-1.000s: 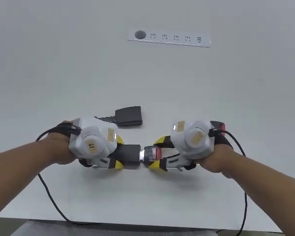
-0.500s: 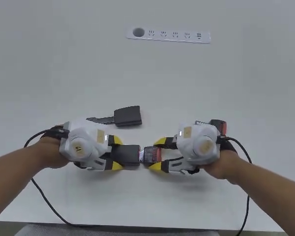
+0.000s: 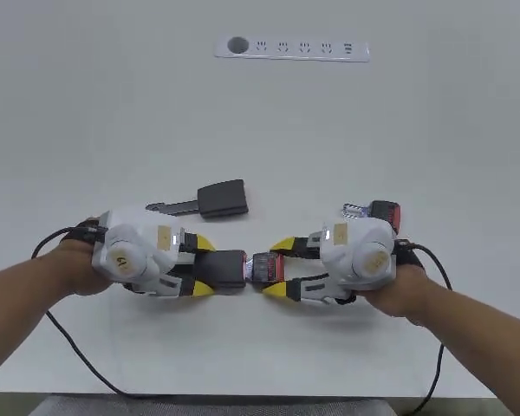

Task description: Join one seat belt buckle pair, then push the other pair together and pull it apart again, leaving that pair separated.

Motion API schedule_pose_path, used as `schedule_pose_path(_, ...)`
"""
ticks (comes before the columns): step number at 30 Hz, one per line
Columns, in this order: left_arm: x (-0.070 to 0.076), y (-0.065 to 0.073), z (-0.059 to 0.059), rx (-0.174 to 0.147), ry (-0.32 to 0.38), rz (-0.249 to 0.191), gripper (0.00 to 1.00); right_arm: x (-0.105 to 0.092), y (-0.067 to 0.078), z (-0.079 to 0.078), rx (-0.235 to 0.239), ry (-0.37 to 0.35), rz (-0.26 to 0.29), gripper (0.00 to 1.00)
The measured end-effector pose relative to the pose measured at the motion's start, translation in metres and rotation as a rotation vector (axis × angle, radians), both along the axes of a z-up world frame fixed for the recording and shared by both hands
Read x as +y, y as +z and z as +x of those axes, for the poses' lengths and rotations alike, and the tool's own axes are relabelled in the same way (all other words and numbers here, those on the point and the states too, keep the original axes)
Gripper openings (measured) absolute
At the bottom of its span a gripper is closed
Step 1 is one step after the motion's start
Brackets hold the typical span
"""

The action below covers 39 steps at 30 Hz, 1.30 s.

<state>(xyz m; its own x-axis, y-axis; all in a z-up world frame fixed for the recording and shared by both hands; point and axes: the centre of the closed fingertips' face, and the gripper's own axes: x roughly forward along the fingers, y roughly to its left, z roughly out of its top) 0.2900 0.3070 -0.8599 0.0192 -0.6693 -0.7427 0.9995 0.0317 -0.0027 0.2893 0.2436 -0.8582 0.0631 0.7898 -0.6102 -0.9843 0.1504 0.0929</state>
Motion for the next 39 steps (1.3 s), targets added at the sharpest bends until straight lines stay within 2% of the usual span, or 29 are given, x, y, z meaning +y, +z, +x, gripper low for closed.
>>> schedule_pose_path(14, 0.0004, 0.0004, 0.0004, -0.002, 0.004, -0.015, 0.33, 0.0005, 0.0007, 0.0008, 0.009, -0.015, 0.022, 0.33)
schedule_pose_path(28, 0.0002, 0.0009, 0.0001, -0.001, 0.0, -0.01, 0.33, 0.0008, 0.0003, 0.001, 0.027, -0.027, 0.035, 0.33)
schedule_pose_path(39, 0.0006, 0.0006, 0.0004, 0.0, 0.004, -0.018, 0.33, 0.0003, 0.0, 0.0006, 0.029, -0.028, 0.027, 0.33)
